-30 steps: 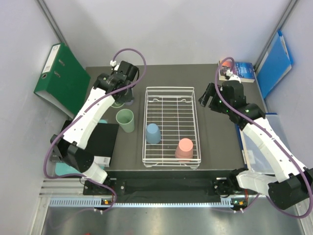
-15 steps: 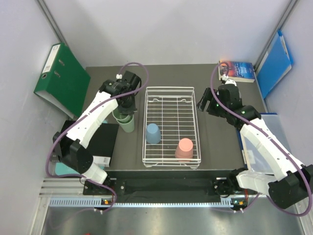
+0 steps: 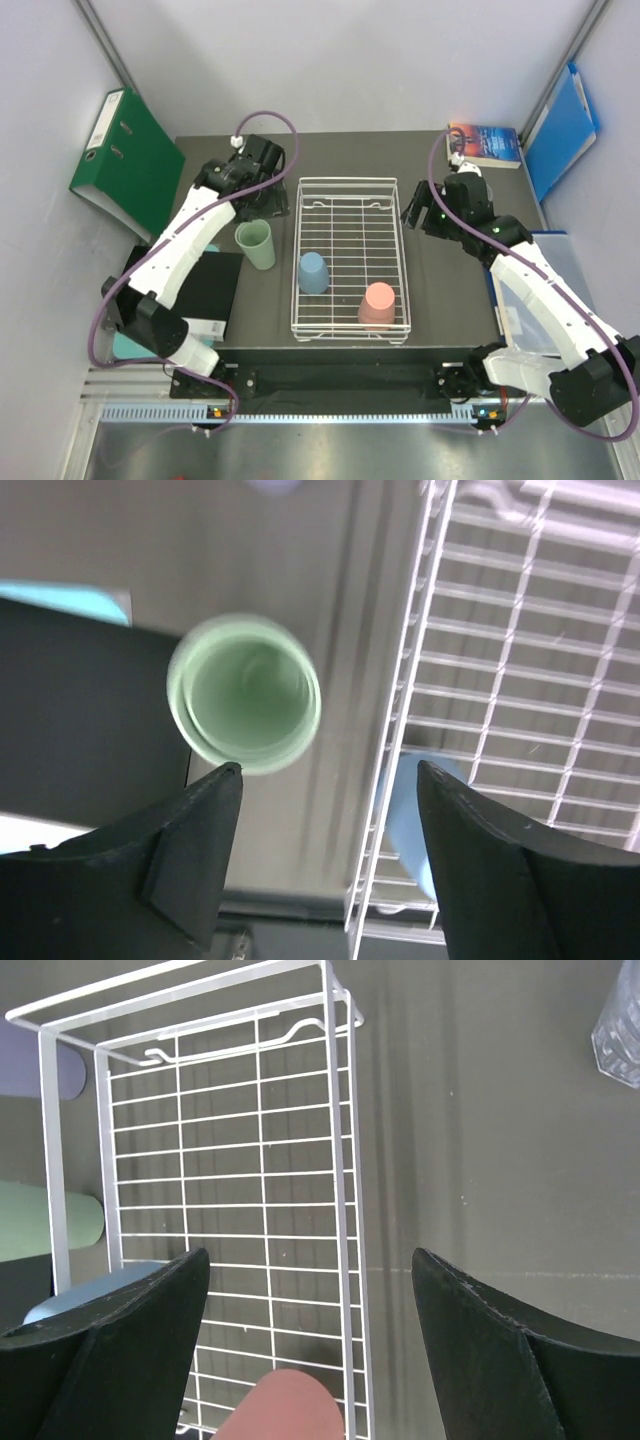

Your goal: Unload the cups from the dish rack

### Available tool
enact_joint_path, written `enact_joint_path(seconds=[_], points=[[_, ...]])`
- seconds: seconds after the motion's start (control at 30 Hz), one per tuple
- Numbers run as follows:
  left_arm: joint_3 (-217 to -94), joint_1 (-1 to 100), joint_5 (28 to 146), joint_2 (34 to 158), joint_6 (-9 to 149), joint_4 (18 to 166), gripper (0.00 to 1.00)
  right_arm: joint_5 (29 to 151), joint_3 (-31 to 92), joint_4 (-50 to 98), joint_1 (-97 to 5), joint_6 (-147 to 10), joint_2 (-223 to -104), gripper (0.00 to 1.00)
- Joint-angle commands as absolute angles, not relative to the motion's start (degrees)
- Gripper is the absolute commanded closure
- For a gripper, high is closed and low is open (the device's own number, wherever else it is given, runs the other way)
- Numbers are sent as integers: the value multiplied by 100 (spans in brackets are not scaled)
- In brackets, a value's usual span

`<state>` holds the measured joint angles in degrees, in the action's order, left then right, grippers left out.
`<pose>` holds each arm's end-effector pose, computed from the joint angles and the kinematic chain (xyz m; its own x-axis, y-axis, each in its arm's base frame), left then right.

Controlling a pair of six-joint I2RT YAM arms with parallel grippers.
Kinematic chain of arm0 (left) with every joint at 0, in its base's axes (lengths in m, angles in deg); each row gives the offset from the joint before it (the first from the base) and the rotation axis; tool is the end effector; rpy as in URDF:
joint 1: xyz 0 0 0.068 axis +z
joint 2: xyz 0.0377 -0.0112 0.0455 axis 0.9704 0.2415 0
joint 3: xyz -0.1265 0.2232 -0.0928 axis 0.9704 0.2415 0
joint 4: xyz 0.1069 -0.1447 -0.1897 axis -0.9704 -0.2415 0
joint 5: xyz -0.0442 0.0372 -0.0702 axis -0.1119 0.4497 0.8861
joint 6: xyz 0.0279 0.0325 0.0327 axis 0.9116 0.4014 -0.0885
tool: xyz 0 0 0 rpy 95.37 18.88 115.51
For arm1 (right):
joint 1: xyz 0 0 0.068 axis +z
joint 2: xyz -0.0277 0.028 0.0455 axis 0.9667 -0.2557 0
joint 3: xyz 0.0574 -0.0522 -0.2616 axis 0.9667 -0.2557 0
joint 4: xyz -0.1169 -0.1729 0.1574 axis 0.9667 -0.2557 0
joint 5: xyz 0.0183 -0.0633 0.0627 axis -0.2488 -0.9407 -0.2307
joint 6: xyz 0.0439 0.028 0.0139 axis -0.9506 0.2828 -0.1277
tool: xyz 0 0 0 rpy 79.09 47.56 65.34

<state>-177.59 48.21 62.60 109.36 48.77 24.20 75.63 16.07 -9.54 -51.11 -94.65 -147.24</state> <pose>0.2756 -0.1342 0.3679 -0.8180 -0.1595 -0.5527 -0.1465 0.9869 -0.0680 0.2242 0.0956 0.3312 -0.6383 0.3090 -0.7050 0.0358 0.9268 0.3739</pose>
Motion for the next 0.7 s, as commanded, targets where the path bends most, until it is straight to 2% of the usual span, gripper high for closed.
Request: enact_joint_path(seconds=[0.0, 0.1, 0.23, 0.4, 0.67], points=[[-17892, 4807, 5851, 10033, 4768, 3456, 24, 7691, 1742, -561, -4786, -9063, -14557, 19], [-17365, 4807, 5991, 9444, 4750, 4350, 23, 7912, 1943, -813, -4269, -8632, -14583, 19], [-16715, 4807, 6193, 9011, 4733, 4995, 23, 7431, 2129, -1569, -3398, -8560, -14540, 17], [-16529, 4798, 6334, 8905, 4663, 5058, 22, 6894, 1883, -1948, -2406, -9140, -14075, 12], [-16178, 4711, 6527, 8773, 4610, 5251, 22, 6304, 1725, -2528, -1429, -9844, -13968, 8]])
